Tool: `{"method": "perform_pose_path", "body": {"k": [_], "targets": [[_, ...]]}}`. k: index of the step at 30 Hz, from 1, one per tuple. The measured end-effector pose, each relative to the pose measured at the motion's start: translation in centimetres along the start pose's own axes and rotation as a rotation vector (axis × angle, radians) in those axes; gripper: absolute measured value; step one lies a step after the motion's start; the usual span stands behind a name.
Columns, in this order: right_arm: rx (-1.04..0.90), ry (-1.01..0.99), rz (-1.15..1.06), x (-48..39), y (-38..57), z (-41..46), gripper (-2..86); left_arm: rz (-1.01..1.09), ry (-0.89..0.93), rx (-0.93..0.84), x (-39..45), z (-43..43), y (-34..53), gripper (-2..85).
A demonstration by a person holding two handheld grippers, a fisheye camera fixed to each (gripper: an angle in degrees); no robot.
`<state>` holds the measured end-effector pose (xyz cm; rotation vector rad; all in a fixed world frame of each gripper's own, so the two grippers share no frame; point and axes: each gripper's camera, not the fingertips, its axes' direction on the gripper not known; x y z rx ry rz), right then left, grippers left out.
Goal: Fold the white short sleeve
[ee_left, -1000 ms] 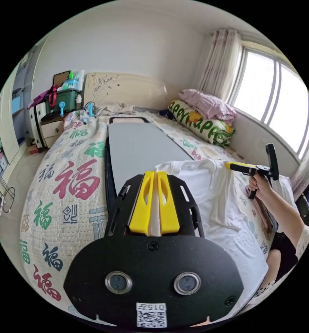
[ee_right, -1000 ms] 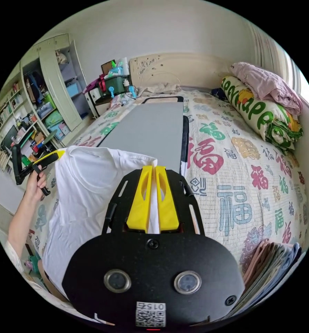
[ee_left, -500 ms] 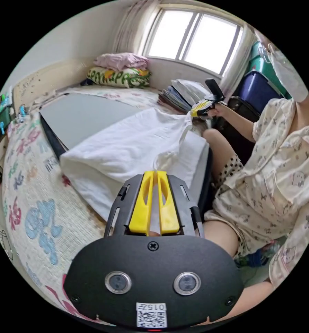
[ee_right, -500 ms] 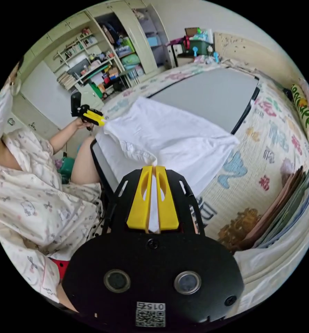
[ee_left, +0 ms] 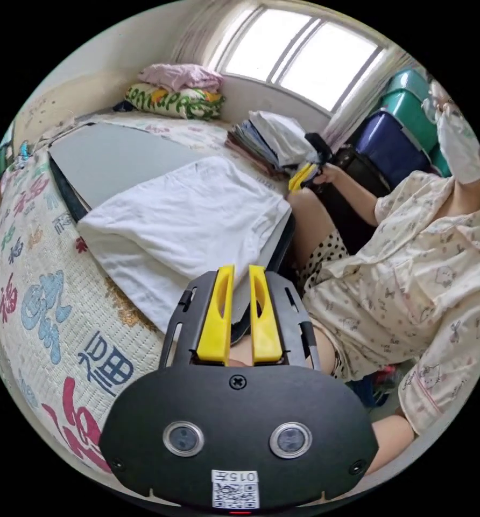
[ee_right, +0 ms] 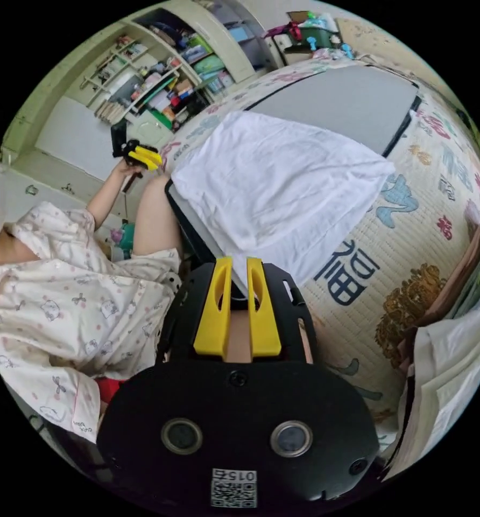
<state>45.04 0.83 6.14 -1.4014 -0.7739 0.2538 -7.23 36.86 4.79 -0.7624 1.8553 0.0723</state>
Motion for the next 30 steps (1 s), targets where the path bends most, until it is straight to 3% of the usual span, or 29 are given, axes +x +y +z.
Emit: {"method": "perform_pose_path", "body": {"k": [2, 4, 7, 10, 15, 22, 30], "targets": [[0.193, -0.014, 0.222, 5.6, -0.2, -3.1, 7.5, -0.194, -0.051, 0.141, -3.5, -1.7, 0.3, 6.1], [0.268, -0.033, 0.32, 9.4, -0.9, -3.7, 8.0, -0.38, -0.084, 0.233, -7.3, -1.6, 0.8, 7.5], [0.318, -0.037, 0.469, 14.7, -3.0, -3.0, 10.6, -0.673, -0.156, 0.31, -13.5, 0.6, 2.1, 11.9], [0.36, -0.081, 0.572, 18.6, -4.9, -1.9, 13.1, -0.793, -0.14, 0.374, -17.5, 3.6, 3.3, 13.6], [0.356, -0.076, 0.665, 23.0, -6.5, 0.1, 13.1, -0.82, -0.158, 0.343, -20.2, 7.9, 3.8, 12.8], [0.504, -0.219, 0.725, 27.1, -4.5, 2.1, 4.8, -0.788, -0.135, 0.366, -21.5, 11.1, 7.0, 1.8], [0.567, -0.036, 0.78, 28.2, -1.9, 3.8, 1.0, -0.776, -0.141, 0.458, -22.0, 10.2, 10.0, -0.6]]}}
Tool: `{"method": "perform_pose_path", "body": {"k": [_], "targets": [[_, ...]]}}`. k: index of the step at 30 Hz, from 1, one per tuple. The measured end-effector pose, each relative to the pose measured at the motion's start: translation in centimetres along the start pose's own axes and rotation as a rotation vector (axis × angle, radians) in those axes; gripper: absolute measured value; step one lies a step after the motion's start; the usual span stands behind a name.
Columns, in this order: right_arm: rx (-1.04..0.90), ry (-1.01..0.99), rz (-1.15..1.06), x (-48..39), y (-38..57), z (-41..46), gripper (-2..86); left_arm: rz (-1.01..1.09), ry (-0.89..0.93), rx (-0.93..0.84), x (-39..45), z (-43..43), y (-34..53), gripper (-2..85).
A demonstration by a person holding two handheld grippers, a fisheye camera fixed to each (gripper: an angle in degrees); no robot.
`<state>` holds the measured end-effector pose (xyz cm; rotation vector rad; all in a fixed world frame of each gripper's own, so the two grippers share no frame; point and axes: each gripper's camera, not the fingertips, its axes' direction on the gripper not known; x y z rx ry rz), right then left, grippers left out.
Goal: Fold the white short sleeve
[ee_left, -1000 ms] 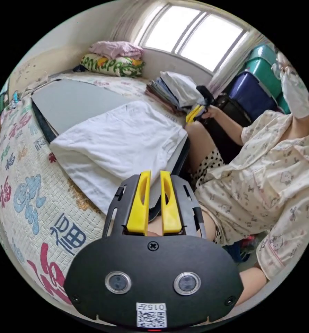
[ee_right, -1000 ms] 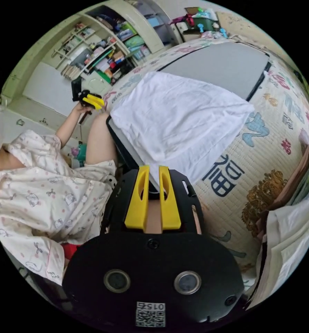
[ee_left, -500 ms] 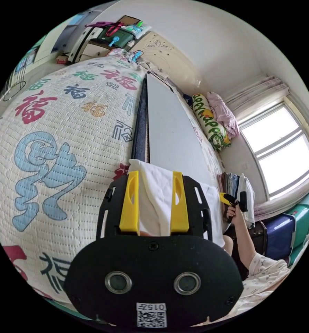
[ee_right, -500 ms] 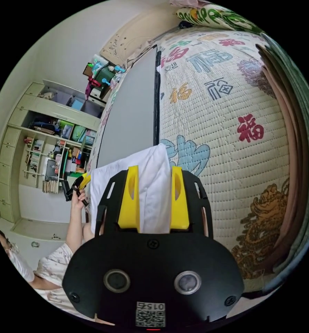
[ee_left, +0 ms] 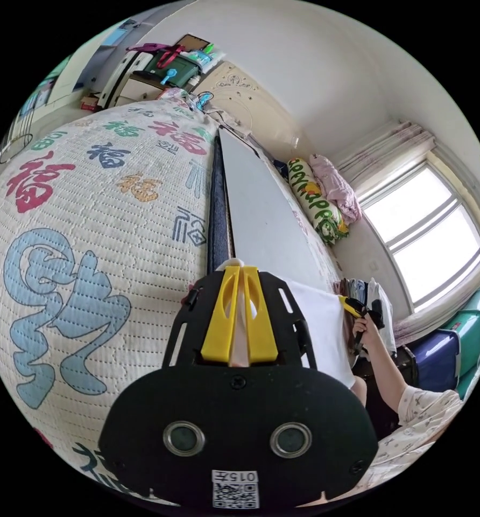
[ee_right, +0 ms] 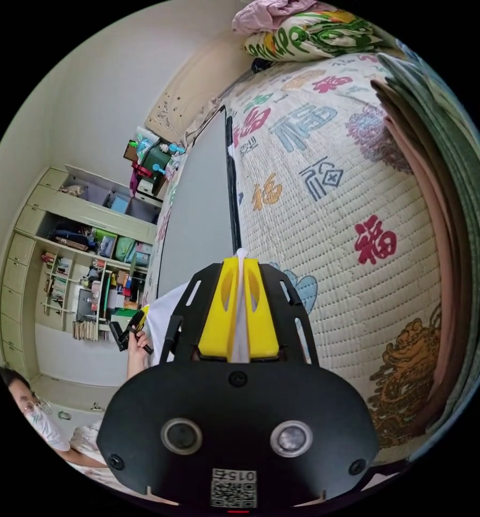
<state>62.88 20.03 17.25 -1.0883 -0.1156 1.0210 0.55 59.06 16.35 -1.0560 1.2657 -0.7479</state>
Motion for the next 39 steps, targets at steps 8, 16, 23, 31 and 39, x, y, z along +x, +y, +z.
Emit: {"method": "perform_pose_path", "body": {"k": [8, 16, 23, 31, 39], "targets": [[0.111, 0.369, -0.31, -3.9, 12.5, 3.1, 2.7, -0.025, 0.01, -0.034, -1.3, -0.1, 1.2, 2.5], [-0.184, 0.086, -1.025, -16.6, 38.7, 14.3, 7.9, 0.028, -0.008, -0.13, 0.0, 0.2, 1.1, 5.7], [-0.367, 0.201, -1.268, -17.1, 54.7, 26.0, 9.7, 0.0, 0.048, -0.114, 0.2, -2.1, 0.6, -0.2], [-0.282, 0.329, -1.294, -14.0, 62.5, 27.9, -0.2, -0.025, 0.044, -0.139, 1.0, -3.9, -1.2, -0.7], [-0.362, 0.323, -1.32, -10.6, 68.4, 30.4, -0.9, 0.104, -0.142, -0.161, 6.2, -5.5, -4.1, -0.7]]}}
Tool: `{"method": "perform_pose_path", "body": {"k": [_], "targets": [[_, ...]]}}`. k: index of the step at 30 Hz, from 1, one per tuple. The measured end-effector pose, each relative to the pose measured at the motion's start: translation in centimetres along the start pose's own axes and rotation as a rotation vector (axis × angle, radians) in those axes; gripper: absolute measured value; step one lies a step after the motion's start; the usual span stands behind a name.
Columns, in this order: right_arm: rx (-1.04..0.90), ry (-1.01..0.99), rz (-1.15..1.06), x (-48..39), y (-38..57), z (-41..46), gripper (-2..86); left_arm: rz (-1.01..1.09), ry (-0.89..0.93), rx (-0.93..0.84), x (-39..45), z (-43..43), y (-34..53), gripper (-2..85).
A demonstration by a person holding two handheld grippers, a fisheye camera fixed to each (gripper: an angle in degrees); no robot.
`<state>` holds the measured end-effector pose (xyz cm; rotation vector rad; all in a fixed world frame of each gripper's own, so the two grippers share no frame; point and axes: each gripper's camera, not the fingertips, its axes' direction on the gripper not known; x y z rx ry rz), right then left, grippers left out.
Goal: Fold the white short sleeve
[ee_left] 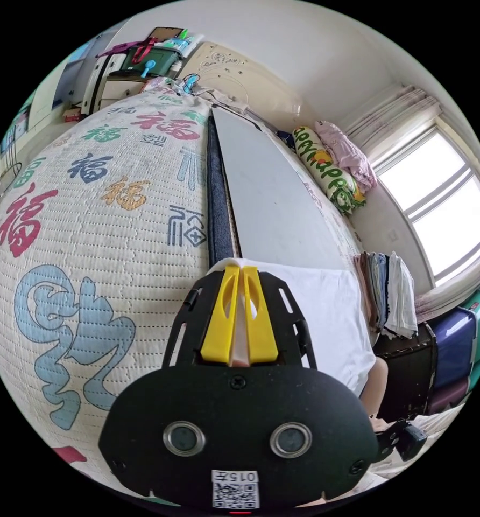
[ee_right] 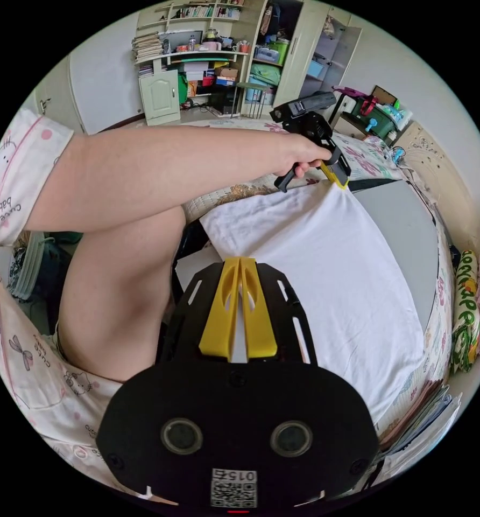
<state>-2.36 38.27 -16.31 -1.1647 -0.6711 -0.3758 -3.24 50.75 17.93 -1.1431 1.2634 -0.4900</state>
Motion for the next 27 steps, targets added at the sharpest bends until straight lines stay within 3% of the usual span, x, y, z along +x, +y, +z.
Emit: {"method": "perform_pose_path", "body": {"k": [8, 12, 21, 24, 27], "targets": [[0.0, -0.203, 0.084, 1.1, 1.3, 1.4, -0.8, 0.052, -0.101, -0.028, 4.0, -2.7, -3.5, -0.3], [0.041, -0.174, 0.136, 0.9, 2.2, 0.7, -0.3, 0.048, -0.095, -0.038, 5.5, -4.1, -5.4, 1.0], [0.211, -0.231, 0.319, 6.8, 10.2, -7.8, 5.0, 0.156, -0.276, 0.01, 12.1, -12.1, -9.5, 7.3], [0.199, -0.172, 0.393, 9.2, 13.7, -10.5, 4.9, 0.341, -0.198, 0.007, 16.3, -14.9, -9.9, 6.8], [0.164, -0.259, 0.366, 10.2, 15.6, -11.6, 6.2, 0.608, 0.011, -0.108, 21.7, -15.3, -9.5, 5.8]]}}
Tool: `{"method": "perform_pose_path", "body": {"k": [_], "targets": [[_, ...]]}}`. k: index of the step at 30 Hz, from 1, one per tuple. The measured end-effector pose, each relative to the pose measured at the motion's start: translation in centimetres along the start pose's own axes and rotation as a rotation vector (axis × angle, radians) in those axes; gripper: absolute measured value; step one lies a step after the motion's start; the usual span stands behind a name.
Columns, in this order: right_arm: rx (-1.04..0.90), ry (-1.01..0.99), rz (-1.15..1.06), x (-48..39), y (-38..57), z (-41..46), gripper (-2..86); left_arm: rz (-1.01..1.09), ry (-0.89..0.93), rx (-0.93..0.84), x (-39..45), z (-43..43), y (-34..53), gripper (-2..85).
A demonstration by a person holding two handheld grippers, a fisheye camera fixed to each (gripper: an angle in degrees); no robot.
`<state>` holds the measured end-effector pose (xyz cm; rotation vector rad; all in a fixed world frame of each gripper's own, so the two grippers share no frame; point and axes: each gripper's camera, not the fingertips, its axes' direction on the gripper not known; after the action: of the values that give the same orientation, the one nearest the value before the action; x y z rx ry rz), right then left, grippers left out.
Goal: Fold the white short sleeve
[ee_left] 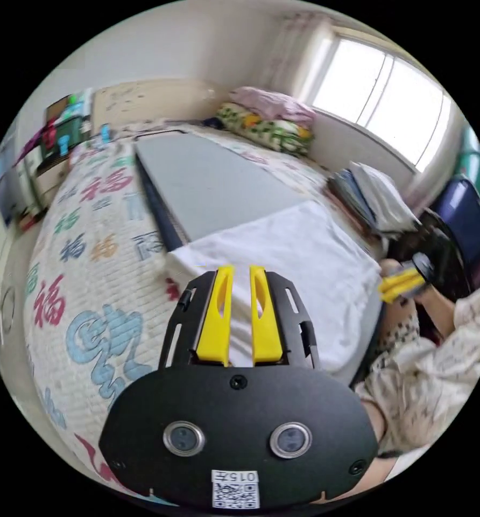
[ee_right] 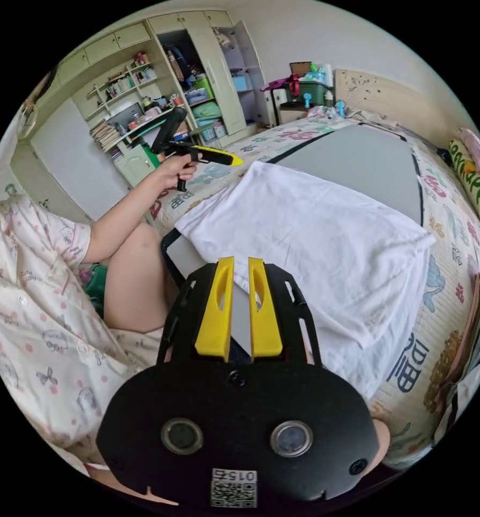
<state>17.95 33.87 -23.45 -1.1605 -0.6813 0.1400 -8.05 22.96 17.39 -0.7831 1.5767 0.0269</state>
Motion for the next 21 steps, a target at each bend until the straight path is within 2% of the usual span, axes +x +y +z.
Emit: {"method": "perform_pose_path", "body": {"k": [2, 4, 8, 14, 21], "targets": [[-0.053, 0.012, -0.044, -0.2, 0.3, -0.4, 7.6, 0.255, 0.162, -0.076, 5.0, 0.5, -2.1, 5.6], [-0.067, 0.088, -0.053, -0.5, 0.2, -0.6, 7.9, 0.407, 0.289, -0.127, 8.7, 1.0, -3.6, 5.7], [-0.116, 0.204, -0.013, -0.4, -0.7, -0.9, 8.7, 0.593, 0.467, -0.23, 14.4, 2.8, -7.0, 7.0], [-0.135, 0.299, 0.031, -0.4, -2.8, -2.3, 5.4, 0.604, 0.482, -0.39, 15.4, 5.1, -11.4, 7.2], [-0.203, 0.27, 0.045, -0.8, -6.0, -6.7, -0.2, 0.597, 0.484, -0.394, 14.6, 1.8, -15.7, 4.8]]}}
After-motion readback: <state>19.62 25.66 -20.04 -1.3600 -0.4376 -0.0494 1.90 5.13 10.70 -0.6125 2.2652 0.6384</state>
